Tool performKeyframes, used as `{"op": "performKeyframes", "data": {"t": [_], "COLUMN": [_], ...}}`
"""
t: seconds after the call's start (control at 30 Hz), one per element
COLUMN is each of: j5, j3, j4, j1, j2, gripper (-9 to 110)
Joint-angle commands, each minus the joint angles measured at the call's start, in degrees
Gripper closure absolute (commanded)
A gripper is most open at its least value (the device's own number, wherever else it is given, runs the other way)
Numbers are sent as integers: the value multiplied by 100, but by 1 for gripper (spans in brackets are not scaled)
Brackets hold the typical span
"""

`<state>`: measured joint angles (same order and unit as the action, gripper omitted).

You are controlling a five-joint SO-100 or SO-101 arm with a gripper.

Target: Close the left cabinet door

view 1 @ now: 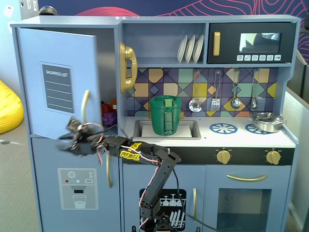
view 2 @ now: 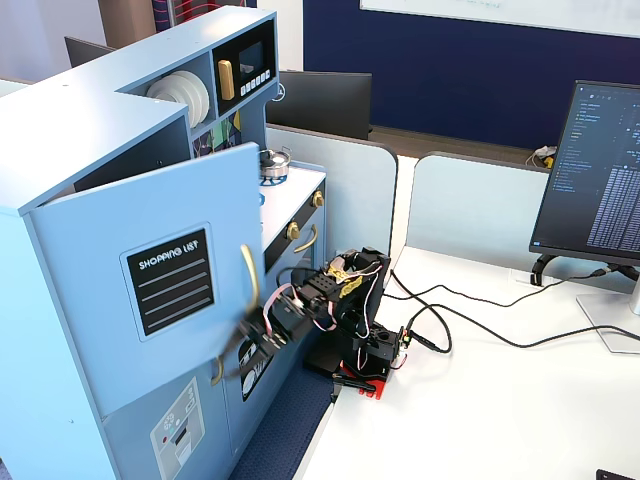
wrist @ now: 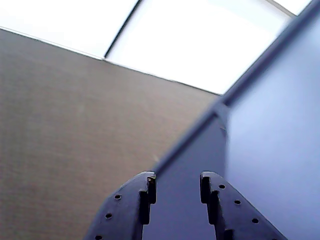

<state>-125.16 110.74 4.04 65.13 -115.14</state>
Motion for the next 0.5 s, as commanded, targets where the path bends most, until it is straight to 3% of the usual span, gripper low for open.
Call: {"op": "performKeyframes", "data": {"t": [0.0, 0.13, 0.3, 0.47], "j5": [-18, 44, 237, 967], "j3": [-272, -580, -105, 1239], "j4": [-316, -422, -404, 835], "j1": [-1248, -1925, -1767, -1397], "j2": [-352, -167, -642, -2171], "gripper": [101, 101, 101, 101]}}
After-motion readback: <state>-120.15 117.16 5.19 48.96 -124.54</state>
